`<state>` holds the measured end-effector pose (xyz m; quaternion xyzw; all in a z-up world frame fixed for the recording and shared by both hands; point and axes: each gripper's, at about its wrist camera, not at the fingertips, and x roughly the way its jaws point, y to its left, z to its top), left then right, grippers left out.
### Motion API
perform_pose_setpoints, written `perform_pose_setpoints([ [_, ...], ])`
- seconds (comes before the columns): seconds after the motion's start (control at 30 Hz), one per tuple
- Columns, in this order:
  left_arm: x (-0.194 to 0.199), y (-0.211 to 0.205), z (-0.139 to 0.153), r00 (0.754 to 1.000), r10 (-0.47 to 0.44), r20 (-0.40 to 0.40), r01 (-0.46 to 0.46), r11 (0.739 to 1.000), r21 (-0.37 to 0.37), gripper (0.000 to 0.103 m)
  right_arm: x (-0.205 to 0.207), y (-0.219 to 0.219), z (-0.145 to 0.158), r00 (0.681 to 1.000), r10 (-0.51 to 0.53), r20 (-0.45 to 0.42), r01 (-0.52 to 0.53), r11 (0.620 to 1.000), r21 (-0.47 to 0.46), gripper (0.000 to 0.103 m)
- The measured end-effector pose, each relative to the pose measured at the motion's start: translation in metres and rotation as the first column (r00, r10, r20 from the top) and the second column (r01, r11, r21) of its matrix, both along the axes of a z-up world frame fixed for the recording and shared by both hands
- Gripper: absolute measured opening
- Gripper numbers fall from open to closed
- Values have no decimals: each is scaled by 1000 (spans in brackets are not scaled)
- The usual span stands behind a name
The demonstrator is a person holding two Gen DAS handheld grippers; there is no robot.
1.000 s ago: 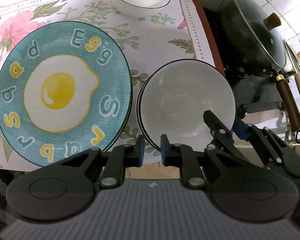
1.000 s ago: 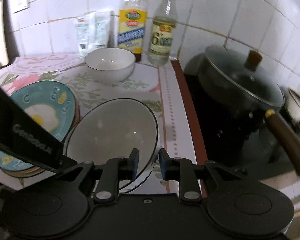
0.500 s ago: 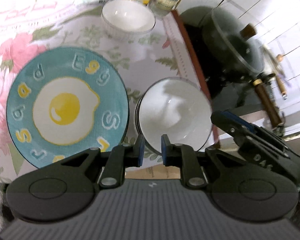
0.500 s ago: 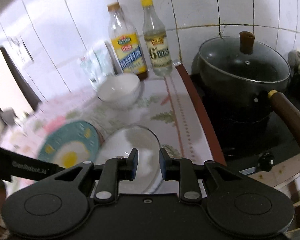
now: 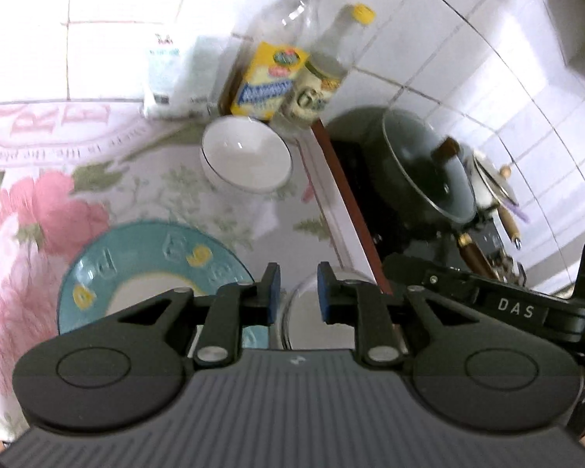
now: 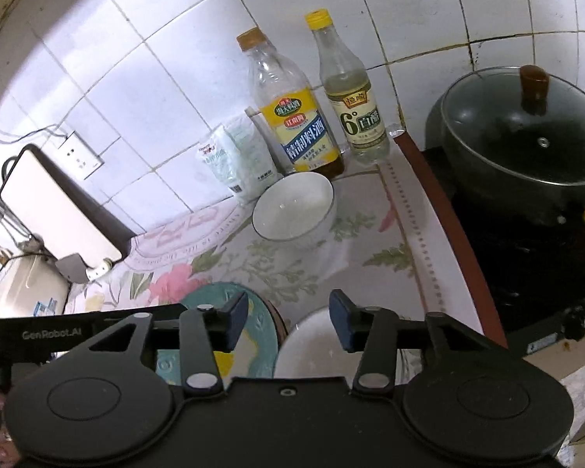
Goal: Organize plates and bowls
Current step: 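Move both grippers to a third white bowl and close on its rim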
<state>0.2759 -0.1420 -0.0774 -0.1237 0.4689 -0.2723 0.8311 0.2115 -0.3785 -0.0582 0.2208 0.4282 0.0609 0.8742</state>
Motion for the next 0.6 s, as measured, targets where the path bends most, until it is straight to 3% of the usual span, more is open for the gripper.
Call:
perform_pose_setpoints([
  [0.13, 23, 4, -4, 999, 28, 24, -28, 1000, -9, 31, 31, -1, -4, 1000, -1, -24, 3, 998, 61, 64],
  [0.33, 66, -2, -26, 996, 73, 48, -75, 996, 48, 32, 75, 0, -25, 996, -6, -92, 18, 992, 123, 65],
  [0.5, 101, -4, -51, 994, 95, 57, -99, 992, 77, 33, 110, -5, -48, 988, -67, -136, 83, 990, 113, 65],
  [0.6, 114, -2, -67, 990, 138, 27, -140, 985, 98, 33, 126, -14, -64, 981, -113, -158, 142, 972, 188, 65],
])
